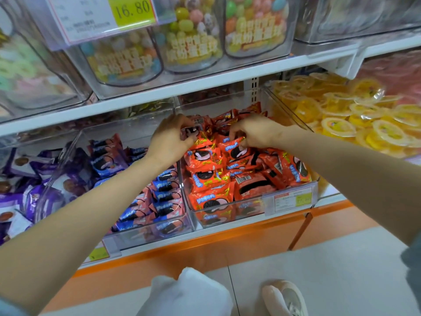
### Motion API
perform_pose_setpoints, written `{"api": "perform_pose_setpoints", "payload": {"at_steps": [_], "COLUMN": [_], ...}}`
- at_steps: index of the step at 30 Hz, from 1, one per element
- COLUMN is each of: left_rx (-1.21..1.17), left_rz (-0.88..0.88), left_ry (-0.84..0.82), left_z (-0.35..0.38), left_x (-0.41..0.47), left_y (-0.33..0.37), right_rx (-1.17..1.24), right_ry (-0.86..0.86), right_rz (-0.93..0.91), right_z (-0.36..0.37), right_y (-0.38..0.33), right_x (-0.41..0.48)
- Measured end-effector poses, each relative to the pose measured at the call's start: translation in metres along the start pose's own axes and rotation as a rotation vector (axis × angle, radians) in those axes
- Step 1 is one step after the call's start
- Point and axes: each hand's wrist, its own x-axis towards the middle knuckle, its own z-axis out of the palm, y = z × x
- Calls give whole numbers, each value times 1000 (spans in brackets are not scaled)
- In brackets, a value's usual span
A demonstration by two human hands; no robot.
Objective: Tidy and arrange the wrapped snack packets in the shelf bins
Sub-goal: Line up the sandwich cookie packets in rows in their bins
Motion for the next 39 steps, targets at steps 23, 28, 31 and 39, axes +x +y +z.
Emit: {"api": "perform_pose_setpoints", "payload": {"at_steps": [23,28,31,39], "left_rx": [-51,-255,-301,-281], "left_rz": [-10,71,102,85], "left_ry": [-140,-76,-84,-552], "left_z": [-5,-3,-4,-33], "left_x": [26,23,20,0], "left_y": [8,30,38,27], "right_rx": [692,946,950,492], "right_ry": [200,200,196,18], "right_rz": [162,178,189,179], "right_z": [-24,-29,-31,-23], "right_y": [-17,-34,-29,2], "right_x": [-16,-20,-22,-21]}}
